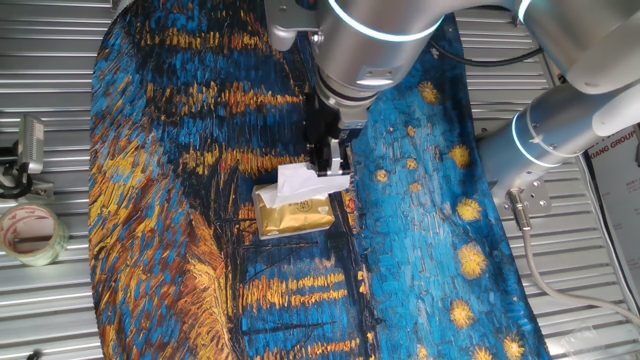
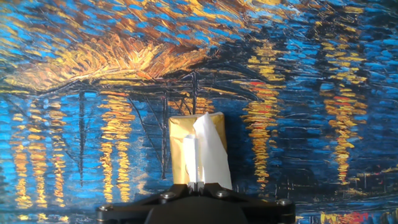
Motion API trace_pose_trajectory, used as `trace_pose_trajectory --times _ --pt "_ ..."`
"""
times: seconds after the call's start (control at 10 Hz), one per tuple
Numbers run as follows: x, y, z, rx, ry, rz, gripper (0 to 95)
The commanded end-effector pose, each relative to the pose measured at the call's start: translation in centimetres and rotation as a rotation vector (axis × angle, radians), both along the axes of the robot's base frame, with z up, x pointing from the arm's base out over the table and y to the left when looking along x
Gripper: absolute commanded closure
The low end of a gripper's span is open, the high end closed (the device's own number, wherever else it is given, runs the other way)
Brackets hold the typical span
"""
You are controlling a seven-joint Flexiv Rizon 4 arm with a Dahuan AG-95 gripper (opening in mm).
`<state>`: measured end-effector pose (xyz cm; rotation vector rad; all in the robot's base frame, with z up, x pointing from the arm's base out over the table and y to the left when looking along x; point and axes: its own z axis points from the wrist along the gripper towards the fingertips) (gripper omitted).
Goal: Pull out a napkin
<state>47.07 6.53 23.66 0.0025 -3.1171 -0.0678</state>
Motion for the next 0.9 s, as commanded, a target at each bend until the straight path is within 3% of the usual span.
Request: trace_pose_trajectory --times 0.1,0.6,0.9 --pt "0.2 0.2 -0.3 -0.007 -0.002 0.004 95.0" --pt "1.7 1.4 -0.3 -0.009 -0.004 -0.007 95.0" --pt "2.2 0.9 -0.8 -0.007 -0.004 0.02 95.0"
